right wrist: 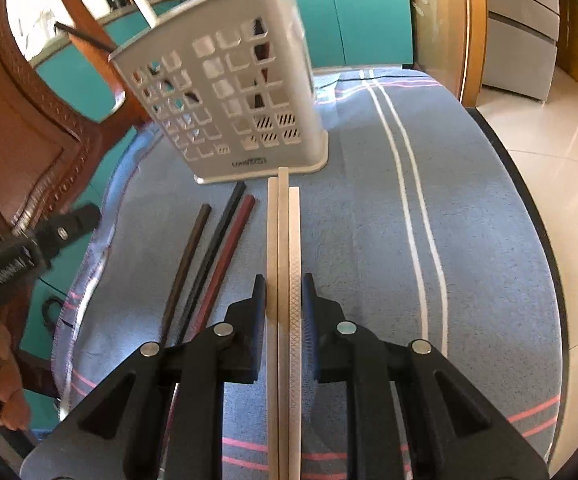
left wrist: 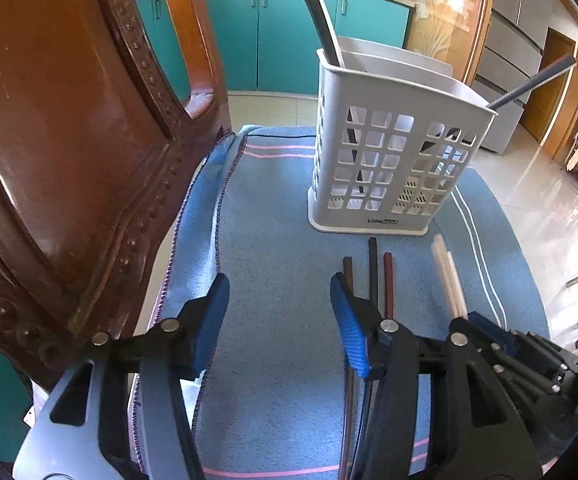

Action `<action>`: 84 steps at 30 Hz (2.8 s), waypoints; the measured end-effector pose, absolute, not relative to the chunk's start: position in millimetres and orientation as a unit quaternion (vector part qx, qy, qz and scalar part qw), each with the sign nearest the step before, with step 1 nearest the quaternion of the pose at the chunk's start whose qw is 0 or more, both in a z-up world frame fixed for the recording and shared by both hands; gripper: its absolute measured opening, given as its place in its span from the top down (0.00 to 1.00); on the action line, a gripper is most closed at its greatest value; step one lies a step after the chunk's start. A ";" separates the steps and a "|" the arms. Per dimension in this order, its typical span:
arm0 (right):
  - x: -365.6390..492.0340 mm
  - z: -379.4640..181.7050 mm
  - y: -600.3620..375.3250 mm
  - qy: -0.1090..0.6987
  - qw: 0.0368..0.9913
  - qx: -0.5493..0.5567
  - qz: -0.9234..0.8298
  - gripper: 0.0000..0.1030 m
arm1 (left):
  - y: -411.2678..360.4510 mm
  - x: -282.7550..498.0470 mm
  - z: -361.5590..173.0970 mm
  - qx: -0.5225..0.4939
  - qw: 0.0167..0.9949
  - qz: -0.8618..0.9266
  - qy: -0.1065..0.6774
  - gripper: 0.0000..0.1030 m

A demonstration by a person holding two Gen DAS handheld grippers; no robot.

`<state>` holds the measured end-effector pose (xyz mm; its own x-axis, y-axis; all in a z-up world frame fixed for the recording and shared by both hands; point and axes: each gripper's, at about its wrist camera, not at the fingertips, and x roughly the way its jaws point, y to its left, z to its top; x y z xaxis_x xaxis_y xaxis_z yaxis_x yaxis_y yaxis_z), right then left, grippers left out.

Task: Organize utensils
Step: 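Move the left tool to the dark brown stick while the right tool approaches a beige strip, then close the left tool on the dark brown stick while the right tool closes on the beige strip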

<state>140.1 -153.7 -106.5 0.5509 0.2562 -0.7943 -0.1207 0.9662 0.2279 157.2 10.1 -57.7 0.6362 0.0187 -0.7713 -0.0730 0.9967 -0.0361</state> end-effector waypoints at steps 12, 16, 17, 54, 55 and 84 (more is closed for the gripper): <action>140.2 -110.0 -161.9 0.471 0.874 0.075 0.096 0.82 | -4.1 159.1 -67.4 -0.025 0.896 0.008 0.443 0.43; 145.5 -108.2 -157.4 0.480 0.868 0.070 0.107 0.82 | -6.9 160.5 -73.3 -0.022 0.892 0.005 0.451 0.41; 147.1 -106.5 -157.3 0.482 0.867 0.067 0.108 0.82 | -7.4 160.9 -74.7 -0.020 0.891 0.005 0.453 0.40; 159.1 -115.9 -172.0 0.497 0.861 0.030 0.110 0.80 | -26.8 191.0 -110.7 -0.002 0.866 -0.021 0.500 0.34; 158.1 -115.4 -171.7 0.497 0.860 0.030 0.111 0.77 | -25.9 191.1 -110.9 -0.005 0.865 -0.023 0.501 0.34; 151.7 -109.1 -166.3 0.507 0.854 0.001 0.117 0.59 | -15.2 205.4 -130.6 -0.010 0.858 0.003 0.514 0.49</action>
